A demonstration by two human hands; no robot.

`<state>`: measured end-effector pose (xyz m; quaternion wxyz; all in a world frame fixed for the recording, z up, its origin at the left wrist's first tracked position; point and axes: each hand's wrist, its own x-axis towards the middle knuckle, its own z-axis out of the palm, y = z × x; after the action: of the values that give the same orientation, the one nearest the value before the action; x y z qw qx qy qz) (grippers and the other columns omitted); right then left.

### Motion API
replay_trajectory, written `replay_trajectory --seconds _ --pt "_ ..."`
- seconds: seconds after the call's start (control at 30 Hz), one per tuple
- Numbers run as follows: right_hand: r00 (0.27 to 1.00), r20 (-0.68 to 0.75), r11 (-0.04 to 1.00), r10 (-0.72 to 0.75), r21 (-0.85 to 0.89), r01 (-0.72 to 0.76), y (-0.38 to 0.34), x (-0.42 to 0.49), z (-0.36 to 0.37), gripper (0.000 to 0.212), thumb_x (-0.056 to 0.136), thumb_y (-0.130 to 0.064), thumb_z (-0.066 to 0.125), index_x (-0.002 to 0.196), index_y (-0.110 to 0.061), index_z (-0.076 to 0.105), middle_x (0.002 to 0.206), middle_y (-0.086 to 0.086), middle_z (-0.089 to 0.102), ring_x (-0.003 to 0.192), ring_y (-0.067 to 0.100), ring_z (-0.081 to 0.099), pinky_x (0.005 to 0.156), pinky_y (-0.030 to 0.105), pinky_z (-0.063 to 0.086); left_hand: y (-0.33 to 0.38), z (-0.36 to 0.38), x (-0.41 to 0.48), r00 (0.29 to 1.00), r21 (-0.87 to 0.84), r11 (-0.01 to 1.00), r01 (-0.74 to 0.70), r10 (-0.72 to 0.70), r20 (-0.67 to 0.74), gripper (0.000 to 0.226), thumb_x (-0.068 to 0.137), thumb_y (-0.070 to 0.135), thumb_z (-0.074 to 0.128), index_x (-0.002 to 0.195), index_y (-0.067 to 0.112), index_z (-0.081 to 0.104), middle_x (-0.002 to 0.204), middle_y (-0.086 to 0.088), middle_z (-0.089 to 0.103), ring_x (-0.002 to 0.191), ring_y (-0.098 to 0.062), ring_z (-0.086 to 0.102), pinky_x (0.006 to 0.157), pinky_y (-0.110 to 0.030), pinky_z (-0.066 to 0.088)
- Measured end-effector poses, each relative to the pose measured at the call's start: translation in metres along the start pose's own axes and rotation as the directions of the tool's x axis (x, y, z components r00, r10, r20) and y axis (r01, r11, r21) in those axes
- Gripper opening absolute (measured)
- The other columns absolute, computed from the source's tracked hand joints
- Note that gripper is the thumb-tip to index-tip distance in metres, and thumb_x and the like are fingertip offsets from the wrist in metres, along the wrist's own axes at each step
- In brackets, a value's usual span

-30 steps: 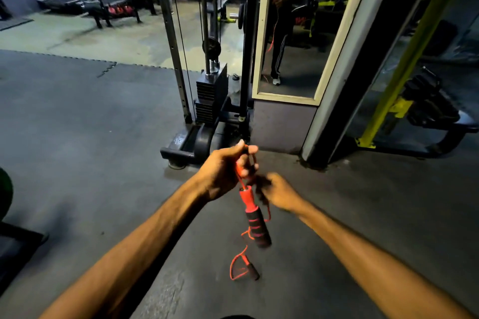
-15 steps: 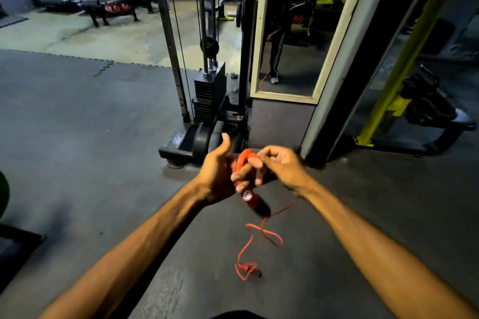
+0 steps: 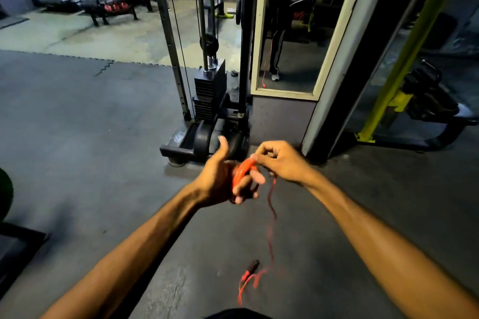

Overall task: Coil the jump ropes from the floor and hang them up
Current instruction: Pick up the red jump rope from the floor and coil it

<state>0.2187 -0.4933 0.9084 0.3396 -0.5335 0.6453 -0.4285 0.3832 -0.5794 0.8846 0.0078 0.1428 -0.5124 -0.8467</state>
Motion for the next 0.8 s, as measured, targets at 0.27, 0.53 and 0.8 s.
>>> replay_trajectory --seconds 0.27,0.53,0.8 --pt "0.927 0.324 0.968 0.187 -0.222 -0.118 0.041 -0.035 0.061 0.028 0.09 -0.007 0.058 0.067 -0.02 0.049 0.058 -0.005 0.053 0.049 0.001 0.046 0.053 0.028 0.038 -0.001 -0.008 0.01 0.796 0.086 0.934 -0.346 0.341 -0.5 0.069 0.098 0.058 0.021 0.103 -0.003 0.054 0.081 -0.012 0.073 0.076 -0.018 0.069 0.088 -0.039 0.049" --pt "0.974 -0.188 0.987 -0.128 -0.116 0.107 0.009 -0.011 0.008 0.027 0.079 -0.025 0.076 0.064 -0.009 0.061 0.05 -0.003 0.048 0.047 0.002 0.037 0.045 0.022 0.031 -0.001 0.006 -0.006 0.996 0.171 0.982 0.079 -0.083 0.015 0.118 0.075 0.088 -0.001 0.094 -0.009 0.064 0.042 -0.012 0.047 0.045 -0.03 0.048 0.058 -0.032 0.048" --pt "0.956 0.195 0.965 0.221 -0.184 -0.186 0.04 -0.034 0.063 0.019 0.095 -0.013 0.048 0.078 -0.021 0.051 0.062 0.001 0.058 0.048 0.012 0.054 0.048 0.032 0.045 -0.002 0.003 0.01 0.919 -0.228 0.922 -0.314 0.236 -0.315 0.102 0.083 0.08 0.017 0.112 -0.007 0.062 0.118 -0.023 0.066 0.11 -0.037 0.064 0.11 -0.044 0.036"
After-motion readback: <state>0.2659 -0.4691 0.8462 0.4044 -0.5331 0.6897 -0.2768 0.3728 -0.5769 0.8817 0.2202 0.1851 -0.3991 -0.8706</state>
